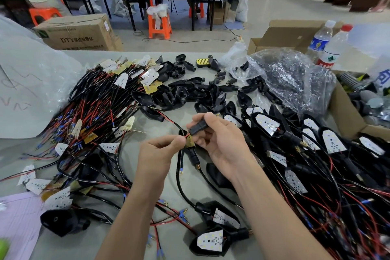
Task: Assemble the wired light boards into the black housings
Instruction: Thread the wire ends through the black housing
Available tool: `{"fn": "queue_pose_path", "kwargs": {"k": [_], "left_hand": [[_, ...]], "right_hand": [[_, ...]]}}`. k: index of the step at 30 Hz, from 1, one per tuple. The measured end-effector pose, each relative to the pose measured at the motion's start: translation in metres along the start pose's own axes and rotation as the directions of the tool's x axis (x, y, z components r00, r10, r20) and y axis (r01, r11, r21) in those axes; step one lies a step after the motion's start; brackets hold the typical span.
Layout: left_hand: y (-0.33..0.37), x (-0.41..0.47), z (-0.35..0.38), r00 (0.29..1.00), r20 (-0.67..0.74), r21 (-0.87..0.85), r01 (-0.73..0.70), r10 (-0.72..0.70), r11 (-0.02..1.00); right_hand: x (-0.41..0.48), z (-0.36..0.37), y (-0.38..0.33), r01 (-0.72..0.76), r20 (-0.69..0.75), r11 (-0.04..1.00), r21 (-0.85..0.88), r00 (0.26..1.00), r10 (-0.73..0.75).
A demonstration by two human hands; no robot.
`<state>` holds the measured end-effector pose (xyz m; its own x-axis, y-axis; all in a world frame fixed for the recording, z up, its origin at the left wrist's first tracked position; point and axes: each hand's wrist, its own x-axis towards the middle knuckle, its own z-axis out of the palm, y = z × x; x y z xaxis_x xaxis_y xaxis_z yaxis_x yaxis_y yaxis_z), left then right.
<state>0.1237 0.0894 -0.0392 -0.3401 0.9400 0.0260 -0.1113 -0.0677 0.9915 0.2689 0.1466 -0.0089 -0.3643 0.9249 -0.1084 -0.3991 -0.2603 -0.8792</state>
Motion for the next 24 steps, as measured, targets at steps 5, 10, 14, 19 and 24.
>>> {"fn": "queue_pose_path", "kwargs": {"k": [5,10,14,19,24], "left_hand": [[-0.001,-0.003,0.001,0.98,-0.146,0.362,-0.074,0.135,0.929],[0.009,-0.009,0.002,0.986,-0.085,0.377,-0.101,0.143,0.921],[0.012,-0.011,0.006,0.997,-0.001,0.358,-0.067,0.072,0.931],[0.011,-0.009,0.011,0.991,-0.035,0.463,-0.096,0.126,0.881],[0.003,-0.007,0.008,0.999,-0.023,0.517,-0.014,0.03,0.856]], "right_hand": [[-0.003,0.008,0.008,-0.021,-0.078,0.997,-0.081,0.997,0.014],[-0.002,0.01,0.004,-0.056,-0.093,0.992,-0.109,0.995,0.046],[-0.002,0.01,0.003,-0.089,-0.103,0.986,-0.138,0.992,0.075],[-0.004,0.013,0.004,-0.08,-0.11,0.981,-0.177,0.992,0.061],[0.005,0.011,-0.008,-0.002,-0.201,0.977,-0.213,0.979,-0.042]]}}
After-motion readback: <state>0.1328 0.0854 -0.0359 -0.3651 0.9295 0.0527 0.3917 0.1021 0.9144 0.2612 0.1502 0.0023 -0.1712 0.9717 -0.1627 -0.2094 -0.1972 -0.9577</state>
